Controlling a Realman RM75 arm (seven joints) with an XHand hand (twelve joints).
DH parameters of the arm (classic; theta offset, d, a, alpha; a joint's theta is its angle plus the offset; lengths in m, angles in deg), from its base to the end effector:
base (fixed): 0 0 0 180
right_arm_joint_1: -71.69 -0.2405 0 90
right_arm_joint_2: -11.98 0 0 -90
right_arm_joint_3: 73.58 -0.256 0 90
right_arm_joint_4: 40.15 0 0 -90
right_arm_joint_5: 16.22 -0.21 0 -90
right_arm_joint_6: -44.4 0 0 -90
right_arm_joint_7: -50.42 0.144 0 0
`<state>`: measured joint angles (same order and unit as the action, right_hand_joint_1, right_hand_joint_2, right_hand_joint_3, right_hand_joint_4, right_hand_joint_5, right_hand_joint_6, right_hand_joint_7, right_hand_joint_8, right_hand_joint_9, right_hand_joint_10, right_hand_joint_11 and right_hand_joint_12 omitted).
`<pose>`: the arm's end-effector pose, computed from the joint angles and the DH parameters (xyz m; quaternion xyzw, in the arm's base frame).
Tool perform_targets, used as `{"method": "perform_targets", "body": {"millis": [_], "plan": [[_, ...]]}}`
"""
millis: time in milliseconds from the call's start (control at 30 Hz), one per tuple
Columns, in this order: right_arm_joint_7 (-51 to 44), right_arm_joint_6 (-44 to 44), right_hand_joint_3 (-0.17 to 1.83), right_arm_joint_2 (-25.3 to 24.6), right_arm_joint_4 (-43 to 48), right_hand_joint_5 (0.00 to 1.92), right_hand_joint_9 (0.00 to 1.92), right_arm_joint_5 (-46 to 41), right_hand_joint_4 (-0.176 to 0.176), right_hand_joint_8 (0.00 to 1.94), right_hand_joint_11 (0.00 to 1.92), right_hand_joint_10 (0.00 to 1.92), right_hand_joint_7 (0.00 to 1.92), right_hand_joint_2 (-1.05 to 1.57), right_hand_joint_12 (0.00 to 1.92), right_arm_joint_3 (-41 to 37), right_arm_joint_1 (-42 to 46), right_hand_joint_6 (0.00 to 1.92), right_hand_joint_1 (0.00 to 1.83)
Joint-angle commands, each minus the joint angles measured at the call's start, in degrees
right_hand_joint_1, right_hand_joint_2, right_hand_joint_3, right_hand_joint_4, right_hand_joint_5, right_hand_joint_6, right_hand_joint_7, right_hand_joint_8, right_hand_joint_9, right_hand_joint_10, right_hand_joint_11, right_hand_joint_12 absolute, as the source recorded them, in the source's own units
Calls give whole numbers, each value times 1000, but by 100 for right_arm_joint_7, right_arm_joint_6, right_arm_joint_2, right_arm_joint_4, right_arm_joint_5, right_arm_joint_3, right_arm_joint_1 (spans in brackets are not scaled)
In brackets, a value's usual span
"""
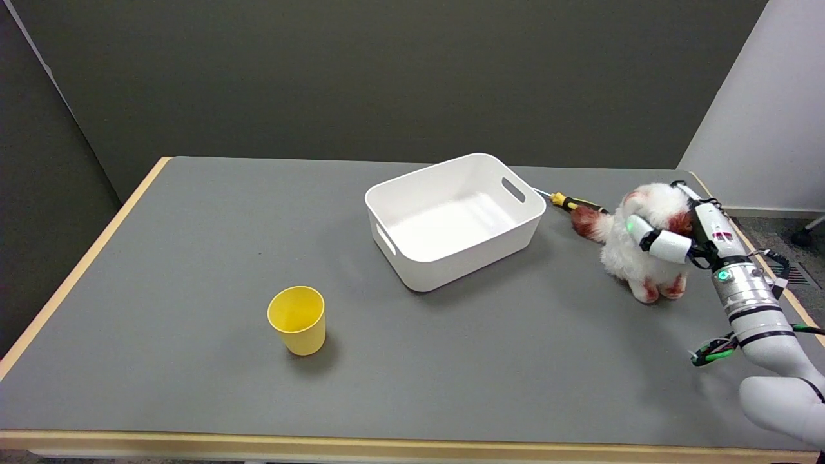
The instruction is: Pick up the plush toy.
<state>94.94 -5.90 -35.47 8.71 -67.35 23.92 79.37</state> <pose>-0.2980 -0.2445 0.5493 0.5360 -0.1149 0.3244 0.7709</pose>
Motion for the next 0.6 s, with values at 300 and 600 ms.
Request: {"method": "perform_targets", "body": {"millis": [300,600], "plan": [[-445,-412,477,-312,-180,569,1054,-264,-176,1717,1179,1921,621,1120,1921,-134,-82,1661,1140],[-397,-1702,478,-225,191,577,1027,-457,-176,1709,1172,1921,627,1114,1921,-385,-60,1649,1142]]}}
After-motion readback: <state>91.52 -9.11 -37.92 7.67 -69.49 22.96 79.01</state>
